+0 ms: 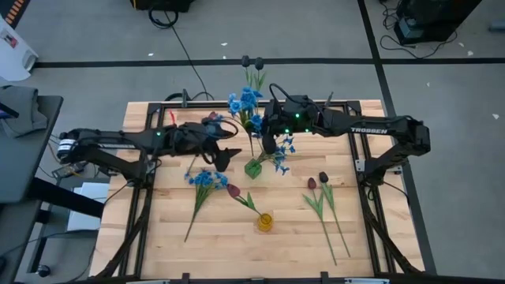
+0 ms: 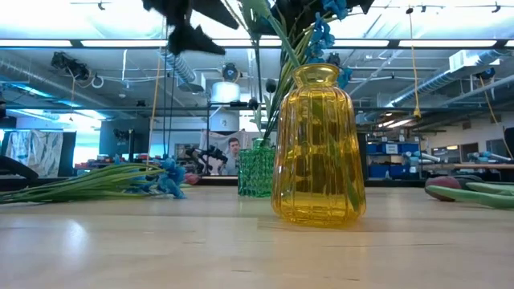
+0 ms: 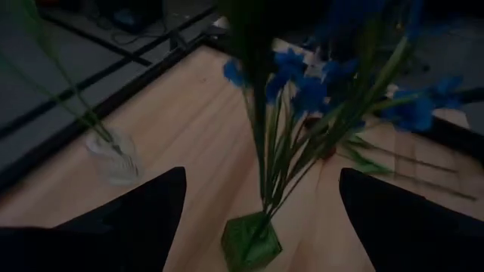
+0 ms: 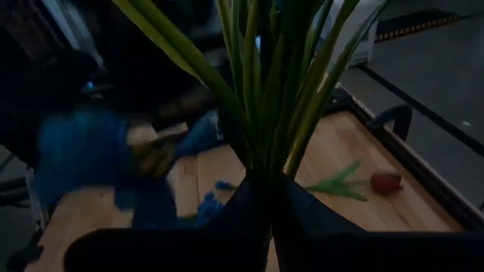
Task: Sort flowers into vase by color
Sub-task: Put the right blue flowers into the green vase
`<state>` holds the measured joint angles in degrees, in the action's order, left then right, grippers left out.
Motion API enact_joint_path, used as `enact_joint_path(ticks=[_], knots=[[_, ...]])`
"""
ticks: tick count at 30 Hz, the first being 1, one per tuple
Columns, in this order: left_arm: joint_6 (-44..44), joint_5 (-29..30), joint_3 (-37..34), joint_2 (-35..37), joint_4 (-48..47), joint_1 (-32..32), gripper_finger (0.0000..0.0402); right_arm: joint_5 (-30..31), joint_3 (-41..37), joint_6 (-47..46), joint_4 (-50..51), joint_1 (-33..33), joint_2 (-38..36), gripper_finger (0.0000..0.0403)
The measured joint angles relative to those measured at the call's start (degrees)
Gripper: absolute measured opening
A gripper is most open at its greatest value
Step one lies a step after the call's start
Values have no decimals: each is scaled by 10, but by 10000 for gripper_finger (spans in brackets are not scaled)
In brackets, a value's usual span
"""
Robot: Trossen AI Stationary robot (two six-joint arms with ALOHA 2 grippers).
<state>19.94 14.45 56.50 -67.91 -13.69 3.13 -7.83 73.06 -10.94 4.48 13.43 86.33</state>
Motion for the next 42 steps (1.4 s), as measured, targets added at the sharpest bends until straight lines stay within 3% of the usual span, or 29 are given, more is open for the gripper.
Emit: enact_joint_path(ticks=[5, 11, 13, 18, 34, 42], knots=[[42, -14, -71, 7, 141, 25, 355, -4, 0, -8, 2, 3, -10, 16], [92, -86, -140, 5, 381, 58, 355, -13, 0, -26, -2, 5, -12, 16], [121, -104, -161, 2, 419, 69, 355, -13, 0, -28, -6, 5, -12, 16], [163, -118, -192, 0, 446, 74, 355, -14, 0, -51, -32, 5, -12, 16], [146, -120, -193, 0, 484, 74, 355, -8, 0, -84, -71, -18, -12, 16], [152, -212, -176, -58, 534, 73, 355, 3, 0, -90, -74, -22, -12, 16]])
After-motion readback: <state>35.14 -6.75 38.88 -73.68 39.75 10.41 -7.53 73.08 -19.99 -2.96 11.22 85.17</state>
